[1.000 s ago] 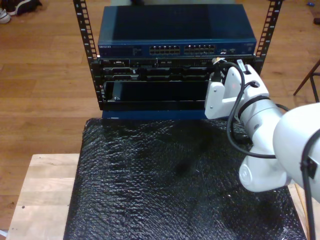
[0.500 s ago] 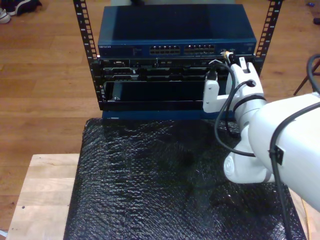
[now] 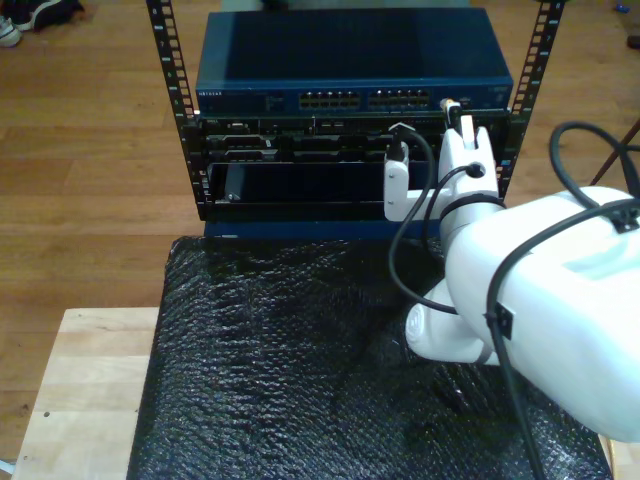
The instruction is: Grab the cable and plug it in
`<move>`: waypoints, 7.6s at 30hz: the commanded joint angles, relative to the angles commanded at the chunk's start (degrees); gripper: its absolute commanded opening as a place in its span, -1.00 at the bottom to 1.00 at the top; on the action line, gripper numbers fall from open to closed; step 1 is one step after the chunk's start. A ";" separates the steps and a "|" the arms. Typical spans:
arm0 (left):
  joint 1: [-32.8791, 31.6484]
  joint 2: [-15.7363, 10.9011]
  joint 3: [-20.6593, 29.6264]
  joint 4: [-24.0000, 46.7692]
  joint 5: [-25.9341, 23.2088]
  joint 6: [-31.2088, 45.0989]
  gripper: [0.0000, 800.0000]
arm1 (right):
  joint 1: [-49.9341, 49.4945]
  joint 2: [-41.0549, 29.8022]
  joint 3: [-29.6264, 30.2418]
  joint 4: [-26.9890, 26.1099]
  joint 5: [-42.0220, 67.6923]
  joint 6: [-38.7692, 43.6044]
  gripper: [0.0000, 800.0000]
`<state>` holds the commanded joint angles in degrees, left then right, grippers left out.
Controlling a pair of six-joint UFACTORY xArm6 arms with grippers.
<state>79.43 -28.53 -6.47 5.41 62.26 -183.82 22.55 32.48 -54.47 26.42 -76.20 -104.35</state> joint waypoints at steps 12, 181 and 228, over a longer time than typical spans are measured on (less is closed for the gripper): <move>0.00 0.00 0.00 0.00 0.00 0.00 1.00 | 1.85 3.08 -3.69 3.78 -0.88 0.26 -1.00; 0.00 0.00 0.09 0.00 0.00 0.00 1.00 | 1.85 11.96 -15.47 2.29 0.09 6.68 -1.00; 0.00 0.00 0.09 0.00 0.00 0.00 1.00 | 0.62 13.80 -18.37 -0.53 1.23 8.09 -1.00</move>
<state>79.43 -28.53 -6.38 5.41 62.26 -183.82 23.16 46.29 -72.85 25.89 -74.97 -96.26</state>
